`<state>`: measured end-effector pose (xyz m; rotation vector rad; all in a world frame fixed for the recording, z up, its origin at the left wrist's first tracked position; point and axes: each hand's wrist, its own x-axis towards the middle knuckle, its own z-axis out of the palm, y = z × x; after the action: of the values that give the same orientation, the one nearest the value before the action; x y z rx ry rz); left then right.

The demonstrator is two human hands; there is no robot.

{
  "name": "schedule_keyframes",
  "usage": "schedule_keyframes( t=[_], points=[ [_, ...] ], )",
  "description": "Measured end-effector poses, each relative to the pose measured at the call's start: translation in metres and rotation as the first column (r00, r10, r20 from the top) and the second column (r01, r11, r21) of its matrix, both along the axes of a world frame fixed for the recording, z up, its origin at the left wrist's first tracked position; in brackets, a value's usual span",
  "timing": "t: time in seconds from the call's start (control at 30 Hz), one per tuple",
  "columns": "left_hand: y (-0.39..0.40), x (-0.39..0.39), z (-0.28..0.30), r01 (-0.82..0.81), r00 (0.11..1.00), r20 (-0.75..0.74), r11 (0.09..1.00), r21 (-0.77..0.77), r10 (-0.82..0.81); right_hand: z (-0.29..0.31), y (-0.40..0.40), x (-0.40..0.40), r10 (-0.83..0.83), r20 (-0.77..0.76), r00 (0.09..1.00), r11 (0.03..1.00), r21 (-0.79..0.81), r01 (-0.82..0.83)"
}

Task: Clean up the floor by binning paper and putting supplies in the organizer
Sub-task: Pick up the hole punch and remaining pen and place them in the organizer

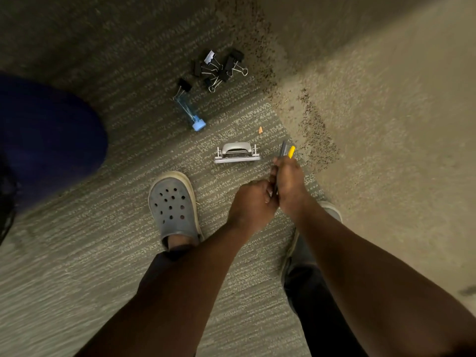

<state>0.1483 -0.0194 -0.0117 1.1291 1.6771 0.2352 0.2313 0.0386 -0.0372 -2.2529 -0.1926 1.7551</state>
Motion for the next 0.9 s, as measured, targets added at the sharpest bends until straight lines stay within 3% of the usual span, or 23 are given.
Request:
schedule_keyframes(
  t=[0.07,0.1,0.13,0.2,0.23,0.3,0.37,0.5,0.57,0.7,0.8,0.9],
  points=[
    [0.003,-0.008,0.006,-0.155,0.986,-0.055,0.988,-0.003,0.155,0.004,0.004,0.002,0.034,0.007,0.999,0.999,0.012,-0.034],
    [0.008,-0.012,0.008,-0.318,0.943,-0.111,0.948,-0.021,0.314,0.004,0.006,0.003,0.055,0.011,0.998,0.998,0.033,-0.056],
    [0.016,-0.018,0.008,-0.522,0.846,-0.165,0.851,-0.060,0.508,0.006,0.009,0.003,0.084,0.017,0.996,0.995,0.061,-0.085],
    [0.039,-0.031,0.006,-0.843,0.525,-0.218,0.466,-0.270,0.823,0.006,0.013,0.001,0.179,0.053,0.982,0.977,0.111,-0.184],
    [0.050,-0.037,0.002,-0.871,0.394,-0.223,0.285,-0.400,0.892,0.004,0.015,0.001,0.239,0.085,0.967,0.960,0.128,-0.248],
    [0.069,-0.047,-0.004,-0.800,0.306,-0.207,0.133,-0.585,0.929,0.000,0.018,-0.001,0.358,0.159,0.920,0.914,0.141,-0.380],
    [0.080,-0.049,-0.009,-0.747,0.282,-0.170,0.105,-0.657,0.944,-0.005,0.021,-0.002,0.429,0.195,0.882,0.875,0.152,-0.459],
    [0.088,-0.044,-0.018,-0.789,0.162,-0.135,0.046,-0.613,0.978,-0.010,0.029,0.001,0.540,0.395,0.743,0.776,0.108,-0.621],
    [0.085,-0.044,-0.020,-0.807,0.169,-0.135,0.058,-0.587,0.976,-0.008,0.037,0.002,0.520,0.482,0.705,0.779,0.071,-0.624],
    [0.063,-0.053,-0.017,-0.781,0.244,-0.088,0.142,-0.609,0.966,-0.004,0.056,-0.004,0.573,0.524,0.630,0.706,0.074,-0.704],
    [0.042,-0.064,-0.010,-0.754,0.366,-0.003,0.294,-0.587,0.931,-0.003,0.074,-0.016,0.661,0.463,0.590,0.625,0.094,-0.774],
    [0.026,-0.086,0.000,-0.727,0.320,0.129,0.331,-0.602,0.939,-0.003,0.086,-0.041,0.757,0.441,0.482,0.463,0.157,-0.872]
  ],
)
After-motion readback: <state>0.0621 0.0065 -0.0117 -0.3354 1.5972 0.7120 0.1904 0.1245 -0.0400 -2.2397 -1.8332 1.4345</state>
